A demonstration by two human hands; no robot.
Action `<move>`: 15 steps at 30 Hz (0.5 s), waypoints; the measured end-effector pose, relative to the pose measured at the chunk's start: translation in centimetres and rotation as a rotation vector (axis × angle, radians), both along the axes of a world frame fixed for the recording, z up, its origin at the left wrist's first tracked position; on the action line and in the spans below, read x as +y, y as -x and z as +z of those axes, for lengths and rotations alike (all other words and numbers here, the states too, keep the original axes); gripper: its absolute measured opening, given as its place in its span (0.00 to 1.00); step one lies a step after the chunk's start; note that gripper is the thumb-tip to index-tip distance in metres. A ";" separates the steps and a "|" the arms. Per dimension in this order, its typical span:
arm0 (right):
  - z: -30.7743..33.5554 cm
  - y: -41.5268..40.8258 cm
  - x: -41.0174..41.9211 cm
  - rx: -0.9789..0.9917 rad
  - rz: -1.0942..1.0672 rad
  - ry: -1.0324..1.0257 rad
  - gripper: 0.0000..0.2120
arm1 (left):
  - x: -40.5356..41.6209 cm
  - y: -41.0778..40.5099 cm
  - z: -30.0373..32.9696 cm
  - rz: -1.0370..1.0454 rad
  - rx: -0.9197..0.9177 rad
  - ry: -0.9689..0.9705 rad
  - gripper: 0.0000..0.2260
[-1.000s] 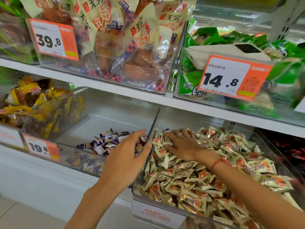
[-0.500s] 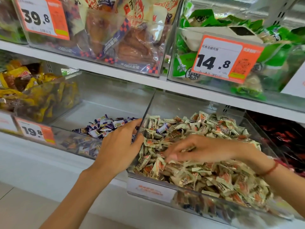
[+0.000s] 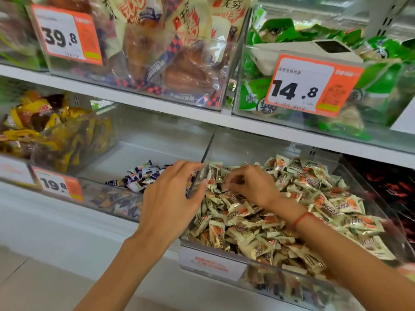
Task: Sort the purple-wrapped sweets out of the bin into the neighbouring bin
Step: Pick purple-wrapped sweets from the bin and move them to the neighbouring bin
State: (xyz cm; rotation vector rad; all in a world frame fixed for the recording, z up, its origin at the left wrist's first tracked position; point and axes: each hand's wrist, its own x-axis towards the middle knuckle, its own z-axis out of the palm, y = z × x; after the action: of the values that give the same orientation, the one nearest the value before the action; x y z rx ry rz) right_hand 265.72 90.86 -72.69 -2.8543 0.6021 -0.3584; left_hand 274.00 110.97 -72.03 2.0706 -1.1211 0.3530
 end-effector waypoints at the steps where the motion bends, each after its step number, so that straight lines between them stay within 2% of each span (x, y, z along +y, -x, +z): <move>1: 0.2 0.5 -0.1 -0.001 -0.011 -0.024 0.05 | -0.2 0.1 0.1 -0.003 -0.010 -0.004 0.12; 5: -0.1 0.5 -0.8 0.091 -0.088 0.113 0.20 | -0.4 0.5 0.2 -0.028 -0.012 -0.032 0.13; 8: -0.6 -0.9 -0.8 0.177 -0.079 0.330 0.13 | -0.4 0.4 0.1 -0.024 0.064 -0.042 0.19; 10: -0.4 -1.2 -0.7 0.218 -0.085 0.374 0.11 | -0.3 0.4 0.1 -0.012 0.104 -0.044 0.19; 12: 0.1 -0.7 -1.0 0.126 -0.099 0.210 0.11 | -0.3 0.3 -0.1 -0.006 0.089 -0.044 0.17; 15: 2.0 1.2 1.0 -0.254 -0.058 -0.419 0.09 | -0.5 0.5 -0.2 -0.041 0.087 0.013 0.20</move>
State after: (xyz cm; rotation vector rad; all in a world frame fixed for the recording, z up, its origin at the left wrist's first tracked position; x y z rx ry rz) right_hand 264.48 91.89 -70.67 -2.3513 0.6247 -0.5250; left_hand 273.53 110.48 -72.21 2.0285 -1.1046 0.2479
